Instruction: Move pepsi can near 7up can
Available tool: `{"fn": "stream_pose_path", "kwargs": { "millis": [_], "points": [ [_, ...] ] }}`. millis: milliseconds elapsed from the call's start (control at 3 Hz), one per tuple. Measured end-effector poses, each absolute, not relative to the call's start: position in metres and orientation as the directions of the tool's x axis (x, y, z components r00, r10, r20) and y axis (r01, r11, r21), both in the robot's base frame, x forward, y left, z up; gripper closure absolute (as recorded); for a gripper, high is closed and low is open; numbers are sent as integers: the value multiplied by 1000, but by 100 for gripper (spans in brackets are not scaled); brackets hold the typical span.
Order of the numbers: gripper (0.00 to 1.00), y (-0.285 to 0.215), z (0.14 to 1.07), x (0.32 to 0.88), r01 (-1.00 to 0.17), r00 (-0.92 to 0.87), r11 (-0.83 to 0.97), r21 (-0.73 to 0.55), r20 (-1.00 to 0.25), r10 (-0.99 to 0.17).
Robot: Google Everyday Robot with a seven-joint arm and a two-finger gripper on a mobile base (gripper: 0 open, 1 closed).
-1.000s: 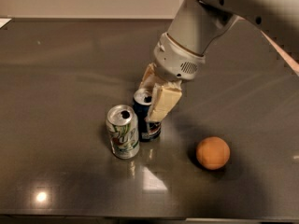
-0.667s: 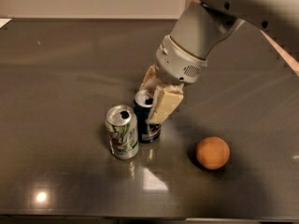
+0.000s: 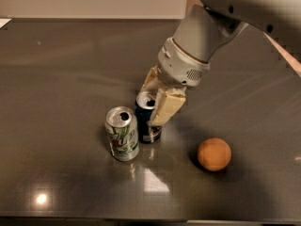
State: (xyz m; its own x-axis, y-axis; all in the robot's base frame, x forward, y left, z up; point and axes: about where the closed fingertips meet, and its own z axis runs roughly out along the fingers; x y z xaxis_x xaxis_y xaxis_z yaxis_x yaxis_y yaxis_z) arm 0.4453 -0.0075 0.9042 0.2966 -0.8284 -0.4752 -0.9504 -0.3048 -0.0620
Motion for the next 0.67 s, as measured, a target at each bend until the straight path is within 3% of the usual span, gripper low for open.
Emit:
{"fn": "stream_pose_path", "kwargs": {
  "millis": [333, 667],
  "points": [
    [0, -5, 906, 445, -950, 300, -305, -70, -474, -828],
    [0, -5, 906, 445, -950, 300, -305, -70, -474, -828]
  ]
}}
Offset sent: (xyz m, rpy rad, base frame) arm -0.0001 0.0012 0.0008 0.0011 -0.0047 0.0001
